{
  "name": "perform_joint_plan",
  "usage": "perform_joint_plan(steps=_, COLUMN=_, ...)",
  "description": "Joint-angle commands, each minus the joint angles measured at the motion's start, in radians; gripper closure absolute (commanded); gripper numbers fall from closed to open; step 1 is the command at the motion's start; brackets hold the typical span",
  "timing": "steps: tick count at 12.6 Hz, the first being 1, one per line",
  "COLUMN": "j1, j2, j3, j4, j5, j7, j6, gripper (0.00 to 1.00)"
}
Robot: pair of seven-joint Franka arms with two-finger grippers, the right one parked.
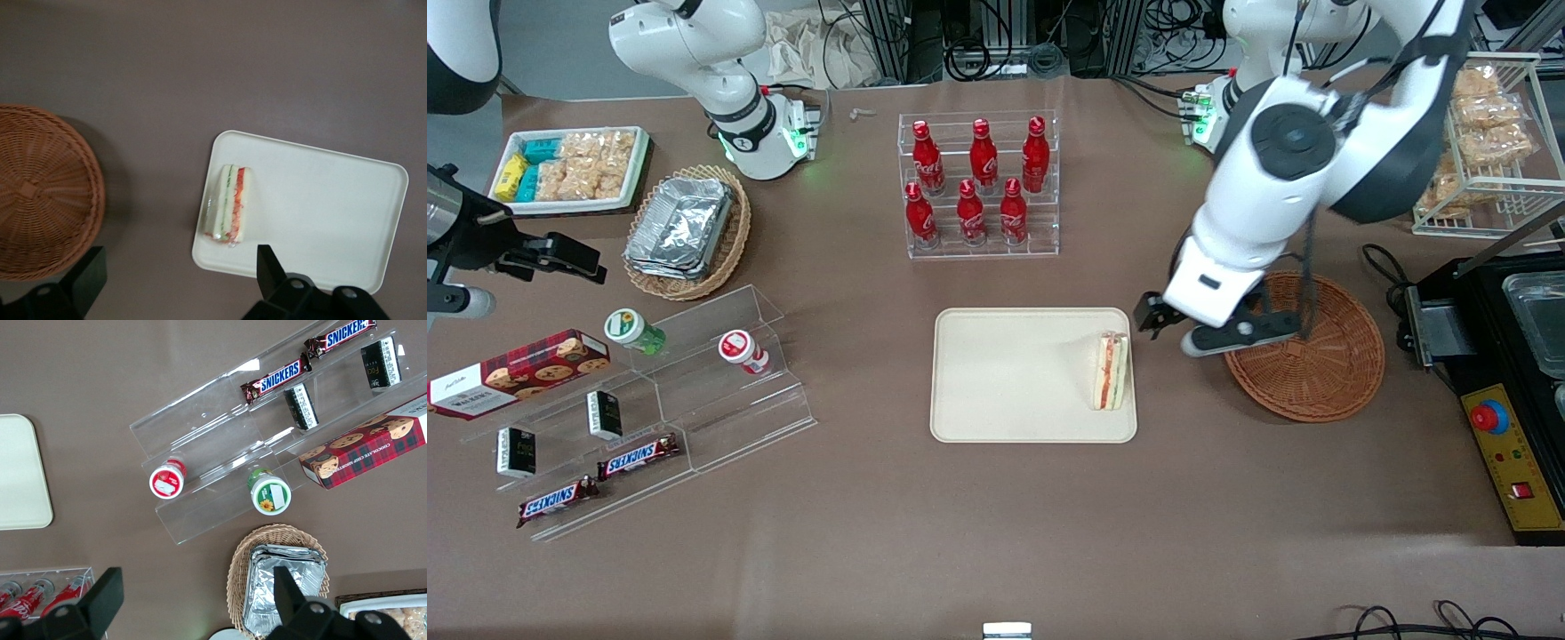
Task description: Place sandwich from basket to tray
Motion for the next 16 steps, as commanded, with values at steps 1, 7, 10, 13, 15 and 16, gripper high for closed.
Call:
perform_joint_plan(steps=1, j1=-0.006, j2=-0.135, j3=0.123, j4=-0.054, j5=-0.084, j7=0.19, j6=-0.092, gripper=0.0)
perform_joint_plan(steps=7, j1=-0.007, j2=-0.233, j3=0.309, j4=-0.074, j5=-0.107, j7=0.417, j6=-0.204, gripper=0.0)
perform_joint_plan(steps=10, j1=-0.01, j2=-0.27, j3=0.357, j4=-0.114, j5=-0.107, j7=0.466, j6=-0.206, gripper=0.0)
perform_joint_plan(steps=13, j1=-0.013, j2=-0.264, j3=0.36, j4=-0.099, j5=-0.106, j7=0.474, j6=-0.216, gripper=0.0)
perform_joint_plan(steps=15, j1=-0.015, j2=-0.264, j3=0.357, j4=-0.082, j5=-0.105, j7=0.466, j6=-0.238, gripper=0.0)
perform_joint_plan(steps=16, j1=-0.016, j2=-0.264, j3=0.354, j4=-0.073, j5=-0.102, j7=0.465, j6=-0.255, gripper=0.0)
